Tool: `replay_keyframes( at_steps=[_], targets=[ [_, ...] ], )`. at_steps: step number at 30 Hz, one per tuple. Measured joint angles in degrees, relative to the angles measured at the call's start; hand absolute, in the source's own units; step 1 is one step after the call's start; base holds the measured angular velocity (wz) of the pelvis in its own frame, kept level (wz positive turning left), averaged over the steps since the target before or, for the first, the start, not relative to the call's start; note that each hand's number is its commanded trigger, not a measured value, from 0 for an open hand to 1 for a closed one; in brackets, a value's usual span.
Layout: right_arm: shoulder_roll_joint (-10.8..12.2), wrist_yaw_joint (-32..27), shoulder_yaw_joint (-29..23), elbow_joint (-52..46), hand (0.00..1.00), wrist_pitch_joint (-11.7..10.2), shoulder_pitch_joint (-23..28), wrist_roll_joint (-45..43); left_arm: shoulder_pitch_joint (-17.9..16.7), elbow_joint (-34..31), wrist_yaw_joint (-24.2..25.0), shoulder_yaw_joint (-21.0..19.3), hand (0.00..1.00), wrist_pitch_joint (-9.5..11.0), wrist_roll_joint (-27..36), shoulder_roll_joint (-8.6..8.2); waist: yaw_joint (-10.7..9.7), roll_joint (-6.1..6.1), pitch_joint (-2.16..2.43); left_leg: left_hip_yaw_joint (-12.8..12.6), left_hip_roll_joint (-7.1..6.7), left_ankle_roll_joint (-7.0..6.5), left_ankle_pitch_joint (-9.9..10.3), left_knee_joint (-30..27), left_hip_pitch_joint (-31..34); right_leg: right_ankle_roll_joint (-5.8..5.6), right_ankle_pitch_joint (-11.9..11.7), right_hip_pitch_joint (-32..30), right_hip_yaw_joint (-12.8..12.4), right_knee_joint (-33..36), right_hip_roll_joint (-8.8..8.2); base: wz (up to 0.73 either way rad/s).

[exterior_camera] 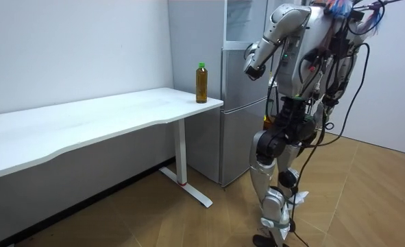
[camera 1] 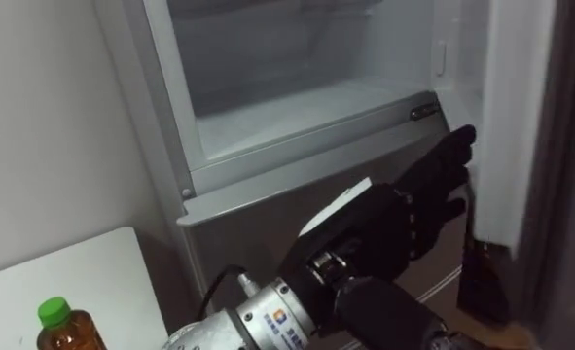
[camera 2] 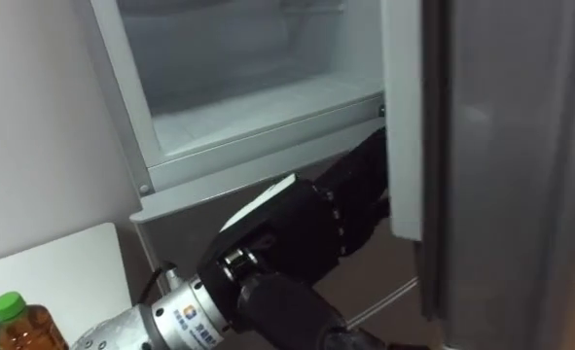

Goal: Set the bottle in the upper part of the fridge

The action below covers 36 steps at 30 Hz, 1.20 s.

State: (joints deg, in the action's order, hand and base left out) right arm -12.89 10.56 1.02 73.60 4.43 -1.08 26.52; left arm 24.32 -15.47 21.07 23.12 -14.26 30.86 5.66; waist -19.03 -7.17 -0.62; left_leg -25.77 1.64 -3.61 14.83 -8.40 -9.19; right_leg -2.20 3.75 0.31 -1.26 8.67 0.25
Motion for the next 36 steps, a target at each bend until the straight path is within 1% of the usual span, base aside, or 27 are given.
replay_keyframes(
  at_steps=[2,5,19,33,36],
  targets=[
    [-0.28,-0.04,0.02,0.11,0.00,0.04,0.03,-0.17,0.00,0.24,0.69,0.22,0.00,0.00,0.02,0.04,-0.73,0.10,-0.07,-0.10,0.06,0.10,0.00,-0.01,-0.02,0.10,0.07,-0.04,0.01,-0.02,0.06,-0.02],
    [-0.42,-0.18,0.26,0.23,0.00,0.06,0.07,-0.13,0.08,0.30,1.04,0.26,0.00,0.01,0.04,0.10,-1.12,0.31,-0.22,-0.12,0.08,0.17,-0.04,-0.06,0.01,0.22,0.23,-0.29,0.03,-0.05,0.08,0.00],
    [-0.41,-1.31,0.80,0.50,0.00,-0.02,0.13,-0.04,0.10,1.04,3.12,0.38,0.00,0.01,0.12,0.29,-1.15,0.42,-0.29,-0.22,0.11,0.24,-0.06,0.02,0.95,0.24,0.24,-1.35,0.03,-0.05,0.18,0.00],
    [-0.41,-1.73,1.70,0.46,0.00,-0.05,0.11,-0.06,0.09,1.23,3.20,0.39,0.00,0.01,0.08,0.38,-0.95,0.52,-0.35,-0.20,0.11,0.29,-0.03,0.14,0.85,0.28,0.29,-1.32,0.05,-0.04,0.22,0.00],
    [-0.39,-2.15,2.24,0.48,0.00,-0.13,0.10,0.31,0.04,2.02,3.08,0.64,0.00,0.48,0.02,0.58,-0.74,0.55,-0.37,-0.17,0.12,0.30,-0.03,0.13,0.89,0.28,0.30,-1.25,0.07,-0.03,0.24,0.00]
  ],
)
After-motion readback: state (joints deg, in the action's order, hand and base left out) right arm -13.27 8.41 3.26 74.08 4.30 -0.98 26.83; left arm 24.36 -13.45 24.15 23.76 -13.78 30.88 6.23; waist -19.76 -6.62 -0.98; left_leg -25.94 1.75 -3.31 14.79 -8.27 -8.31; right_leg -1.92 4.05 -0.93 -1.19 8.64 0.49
